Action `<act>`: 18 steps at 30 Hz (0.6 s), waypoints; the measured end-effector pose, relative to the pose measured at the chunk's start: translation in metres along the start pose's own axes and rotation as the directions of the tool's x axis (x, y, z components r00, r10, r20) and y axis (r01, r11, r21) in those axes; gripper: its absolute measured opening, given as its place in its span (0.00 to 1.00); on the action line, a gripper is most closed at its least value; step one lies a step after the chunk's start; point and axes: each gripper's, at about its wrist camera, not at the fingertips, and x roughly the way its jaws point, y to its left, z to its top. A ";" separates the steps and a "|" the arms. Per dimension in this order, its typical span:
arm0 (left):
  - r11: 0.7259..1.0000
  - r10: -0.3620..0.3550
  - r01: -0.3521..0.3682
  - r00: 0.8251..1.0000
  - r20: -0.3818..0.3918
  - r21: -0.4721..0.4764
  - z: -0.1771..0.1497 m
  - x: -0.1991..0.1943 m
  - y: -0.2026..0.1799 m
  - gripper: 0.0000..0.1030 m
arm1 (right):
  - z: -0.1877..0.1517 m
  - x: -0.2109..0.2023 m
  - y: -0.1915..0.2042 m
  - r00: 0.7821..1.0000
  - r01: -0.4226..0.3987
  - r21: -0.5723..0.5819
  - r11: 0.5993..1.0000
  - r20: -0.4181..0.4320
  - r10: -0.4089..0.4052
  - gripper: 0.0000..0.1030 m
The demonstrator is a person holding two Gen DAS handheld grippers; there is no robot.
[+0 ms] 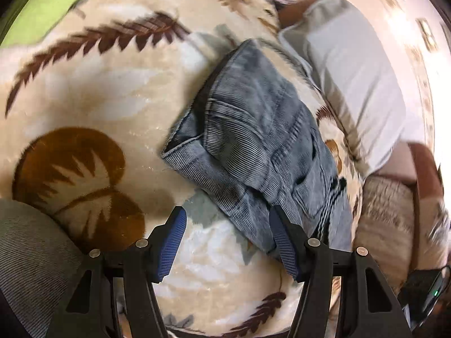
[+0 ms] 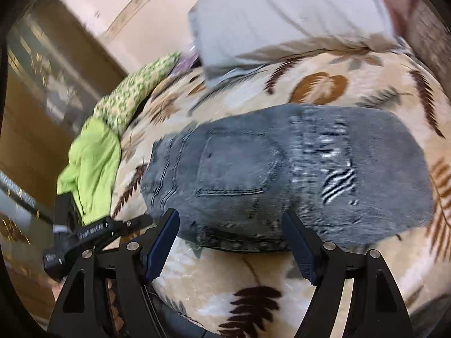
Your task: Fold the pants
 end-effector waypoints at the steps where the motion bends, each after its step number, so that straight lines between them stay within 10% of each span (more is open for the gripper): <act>1: 1.000 -0.012 0.012 1.000 0.005 -0.012 0.002 0.002 -0.001 0.58 | -0.001 0.006 0.004 1.000 -0.002 -0.006 1.000 -0.012 0.002 0.75; 7: 0.992 -0.023 0.024 1.000 0.007 -0.121 0.020 0.039 0.005 0.59 | 0.008 0.042 0.030 0.997 -0.038 -0.050 0.998 -0.069 0.034 0.72; 10: 0.989 -0.051 0.054 0.998 0.023 -0.140 0.027 0.050 0.011 0.60 | 0.015 0.070 0.043 0.992 -0.035 -0.086 0.996 -0.125 0.024 0.36; 18: 0.979 -0.084 0.092 0.995 0.051 -0.181 0.033 0.062 0.026 0.60 | -0.004 0.124 0.056 0.971 -0.008 -0.143 0.990 -0.236 -0.027 0.20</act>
